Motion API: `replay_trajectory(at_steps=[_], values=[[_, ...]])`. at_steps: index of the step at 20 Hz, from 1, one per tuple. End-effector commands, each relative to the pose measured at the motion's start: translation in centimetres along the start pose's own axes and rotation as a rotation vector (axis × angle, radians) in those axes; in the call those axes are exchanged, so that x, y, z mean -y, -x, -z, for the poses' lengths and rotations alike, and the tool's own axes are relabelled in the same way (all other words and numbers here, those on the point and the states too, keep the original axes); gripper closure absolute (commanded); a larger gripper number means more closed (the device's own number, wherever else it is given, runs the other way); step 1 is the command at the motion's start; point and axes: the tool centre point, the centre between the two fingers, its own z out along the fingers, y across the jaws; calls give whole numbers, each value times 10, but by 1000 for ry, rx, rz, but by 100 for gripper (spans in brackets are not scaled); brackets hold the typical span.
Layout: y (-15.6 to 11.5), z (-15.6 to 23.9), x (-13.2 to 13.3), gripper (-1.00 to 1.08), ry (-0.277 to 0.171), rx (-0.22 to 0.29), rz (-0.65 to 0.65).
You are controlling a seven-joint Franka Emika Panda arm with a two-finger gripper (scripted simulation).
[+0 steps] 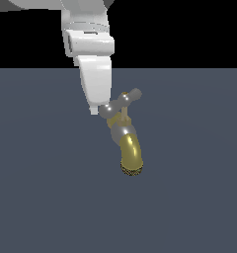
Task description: Turn on the faucet by rotating a designated handle.
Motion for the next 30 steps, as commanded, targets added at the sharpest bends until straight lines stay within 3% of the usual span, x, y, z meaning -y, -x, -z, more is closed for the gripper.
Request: replay_trajectory(at_steps=[1, 11, 13, 30], values=[[-19, 0, -12, 108, 3, -1, -28], [-44, 0, -44, 108, 4, -2, -32], [-31, 0, -37, 108, 4, -2, -7], [-130, 0, -55, 108, 5, -2, -31]])
